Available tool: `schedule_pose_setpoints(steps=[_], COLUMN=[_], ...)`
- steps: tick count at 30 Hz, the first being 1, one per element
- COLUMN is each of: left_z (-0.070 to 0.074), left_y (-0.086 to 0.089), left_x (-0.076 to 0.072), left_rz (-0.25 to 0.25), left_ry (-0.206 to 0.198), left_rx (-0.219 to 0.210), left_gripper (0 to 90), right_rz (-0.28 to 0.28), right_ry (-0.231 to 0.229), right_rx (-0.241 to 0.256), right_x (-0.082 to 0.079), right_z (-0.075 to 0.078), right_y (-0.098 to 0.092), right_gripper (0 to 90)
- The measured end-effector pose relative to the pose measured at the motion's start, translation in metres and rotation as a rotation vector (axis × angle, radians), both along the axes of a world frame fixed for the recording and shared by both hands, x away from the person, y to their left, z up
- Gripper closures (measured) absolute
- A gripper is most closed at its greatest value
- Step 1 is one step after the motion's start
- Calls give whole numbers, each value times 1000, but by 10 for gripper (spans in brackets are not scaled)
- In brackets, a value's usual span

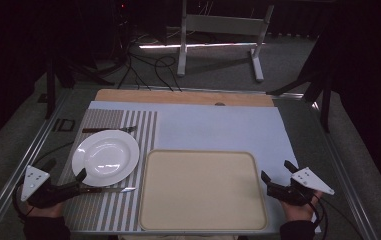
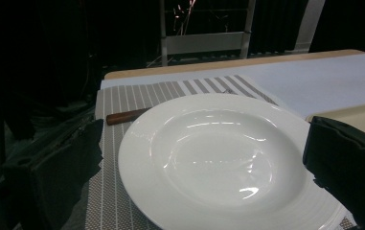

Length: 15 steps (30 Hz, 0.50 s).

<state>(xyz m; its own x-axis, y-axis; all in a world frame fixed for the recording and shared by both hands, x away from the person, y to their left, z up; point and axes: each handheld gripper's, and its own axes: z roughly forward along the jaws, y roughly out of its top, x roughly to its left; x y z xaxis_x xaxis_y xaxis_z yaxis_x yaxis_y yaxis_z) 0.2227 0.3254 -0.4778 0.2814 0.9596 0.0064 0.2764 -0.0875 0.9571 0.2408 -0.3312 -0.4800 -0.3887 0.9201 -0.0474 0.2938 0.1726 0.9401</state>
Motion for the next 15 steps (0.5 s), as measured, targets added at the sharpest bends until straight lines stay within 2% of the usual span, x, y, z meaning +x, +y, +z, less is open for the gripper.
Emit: schedule_pose_setpoints(steps=[9,15], left_z=[0,0], left_y=[-2,1], left_x=[0,4], left_rz=[4,9], left_ry=[1,14], left_rx=[17,-3], left_gripper=[0,0], right_rz=[-4,-7], right_ry=[-4,-6], right_rx=[6,7], right_x=[-1,-1], right_z=[0,0], right_y=[-1,-2], right_gripper=[89,89])
